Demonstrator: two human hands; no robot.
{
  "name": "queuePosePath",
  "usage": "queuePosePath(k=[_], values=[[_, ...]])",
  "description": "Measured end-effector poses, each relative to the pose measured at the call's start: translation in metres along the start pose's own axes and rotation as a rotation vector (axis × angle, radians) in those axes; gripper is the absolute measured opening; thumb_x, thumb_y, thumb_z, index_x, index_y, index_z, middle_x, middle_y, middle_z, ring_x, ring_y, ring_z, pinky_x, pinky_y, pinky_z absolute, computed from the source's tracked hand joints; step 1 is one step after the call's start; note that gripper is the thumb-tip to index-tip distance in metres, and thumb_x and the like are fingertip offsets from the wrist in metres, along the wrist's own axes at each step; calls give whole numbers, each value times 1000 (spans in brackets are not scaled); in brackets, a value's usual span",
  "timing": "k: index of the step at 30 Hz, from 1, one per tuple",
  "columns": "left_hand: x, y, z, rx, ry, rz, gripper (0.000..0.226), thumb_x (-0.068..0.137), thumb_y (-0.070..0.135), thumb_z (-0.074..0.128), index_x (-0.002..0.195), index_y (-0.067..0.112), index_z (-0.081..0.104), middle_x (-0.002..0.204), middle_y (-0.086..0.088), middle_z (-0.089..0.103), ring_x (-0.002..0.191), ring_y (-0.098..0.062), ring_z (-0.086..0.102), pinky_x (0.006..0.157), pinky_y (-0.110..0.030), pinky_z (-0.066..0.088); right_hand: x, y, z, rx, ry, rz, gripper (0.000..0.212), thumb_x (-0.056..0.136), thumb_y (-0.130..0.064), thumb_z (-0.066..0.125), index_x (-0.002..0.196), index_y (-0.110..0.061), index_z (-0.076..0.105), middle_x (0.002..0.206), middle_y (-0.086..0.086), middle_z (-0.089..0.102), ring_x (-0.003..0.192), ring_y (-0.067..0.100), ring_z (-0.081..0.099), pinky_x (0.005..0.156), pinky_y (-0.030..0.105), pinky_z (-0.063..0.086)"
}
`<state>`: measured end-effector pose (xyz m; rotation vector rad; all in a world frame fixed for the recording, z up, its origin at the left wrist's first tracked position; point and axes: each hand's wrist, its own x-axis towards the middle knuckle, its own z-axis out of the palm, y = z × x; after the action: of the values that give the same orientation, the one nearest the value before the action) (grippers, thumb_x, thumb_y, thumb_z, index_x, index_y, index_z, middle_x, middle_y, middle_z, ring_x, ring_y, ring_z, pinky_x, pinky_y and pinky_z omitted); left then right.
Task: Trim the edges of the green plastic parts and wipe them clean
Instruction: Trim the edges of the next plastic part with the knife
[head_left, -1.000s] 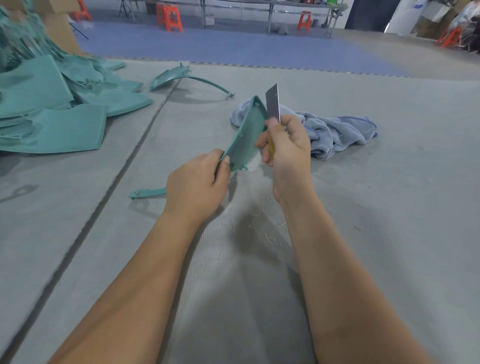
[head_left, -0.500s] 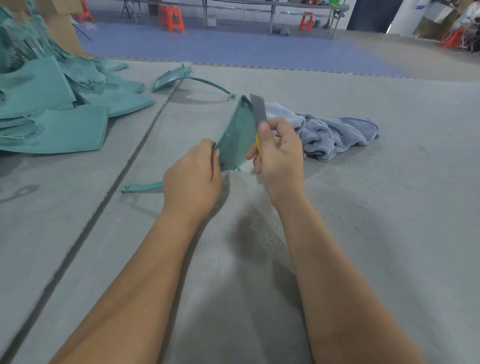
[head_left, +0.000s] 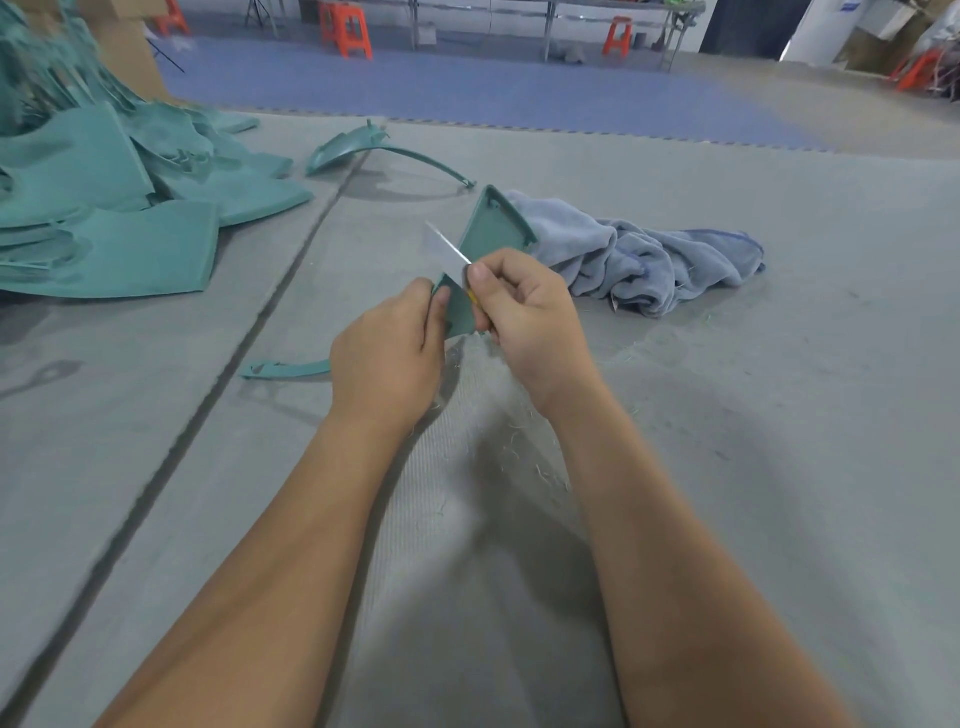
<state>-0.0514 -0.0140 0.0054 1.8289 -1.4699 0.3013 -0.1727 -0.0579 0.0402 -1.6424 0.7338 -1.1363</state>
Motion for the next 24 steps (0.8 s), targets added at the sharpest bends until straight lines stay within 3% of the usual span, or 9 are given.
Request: queuePosePath(k=[4,8,18,24], values=[[-2,-1,1,-16,-11,-3,35,103,37,33,74,17,33,61,5,39,59,-26,36,53,-34,19,2,4,1,-49,5,10,33,99,-7,51,68,-18,53,54,-15,40,59,10,35,61,25,31],[-3,-1,0,-24,-18,-7,40,103,40,30,70,17,32,57,9,34,57,-24,36,52,-34,15,2,7,-1,-30,-20,15,33,99,-7,50,69,-18,53,50,-18,42,57,6,36,59,20,32],[-3,0,-3,-6,-3,11,40,98,43,26,70,16,33,56,8,30,55,-27,36,51,-34,19,9,15,-3,154,51,34,32,101,-10,47,70,-17,49,57,-9,37,56,6,33,55,16,31],[-4,-1,-2,6,1,10,39,99,42,26,69,17,31,54,10,29,51,-21,30,46,-29,11,7,13,-8,208,39,24,31,100,-8,47,70,-15,48,55,-9,38,53,4,34,51,12,31]])
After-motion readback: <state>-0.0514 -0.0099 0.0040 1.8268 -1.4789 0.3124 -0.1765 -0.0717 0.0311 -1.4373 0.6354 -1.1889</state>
